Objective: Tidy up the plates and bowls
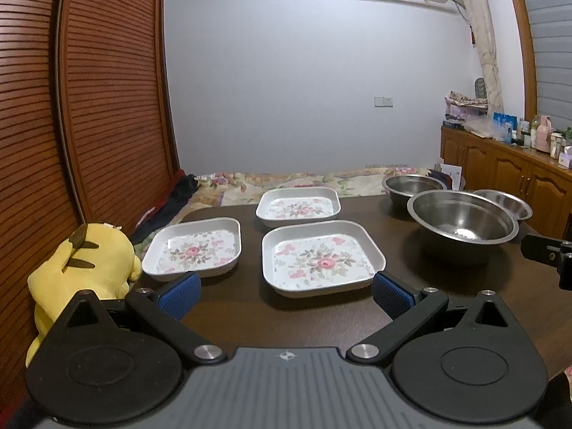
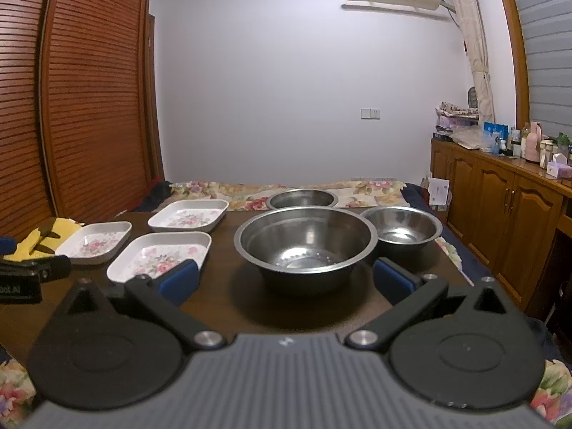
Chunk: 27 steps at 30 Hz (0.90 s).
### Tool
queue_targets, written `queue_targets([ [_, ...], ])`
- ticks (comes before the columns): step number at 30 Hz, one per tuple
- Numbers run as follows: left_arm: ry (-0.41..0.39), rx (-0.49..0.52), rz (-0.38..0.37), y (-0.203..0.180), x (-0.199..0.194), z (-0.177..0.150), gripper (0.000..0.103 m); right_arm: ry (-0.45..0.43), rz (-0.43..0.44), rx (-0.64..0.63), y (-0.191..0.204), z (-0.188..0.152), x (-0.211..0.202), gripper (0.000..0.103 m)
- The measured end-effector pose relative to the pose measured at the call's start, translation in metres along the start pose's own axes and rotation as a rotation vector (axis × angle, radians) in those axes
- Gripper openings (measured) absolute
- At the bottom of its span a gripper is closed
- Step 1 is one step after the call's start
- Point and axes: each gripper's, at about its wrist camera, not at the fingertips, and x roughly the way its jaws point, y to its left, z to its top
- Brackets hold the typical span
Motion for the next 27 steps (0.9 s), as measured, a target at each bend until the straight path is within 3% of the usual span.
queue_targets([
  [15,0.125,-0.037,-0.041,0.017,0.031,-0.006,0.103,0.010,0.106,-0.057,0.020,0.010,0.031,0.103],
  [27,0.084,-0.019,-0.006,0.044,0.048,0.010,0.103,-0.012,0.211,-0.124,0.060,0.037,0.056,0.103],
])
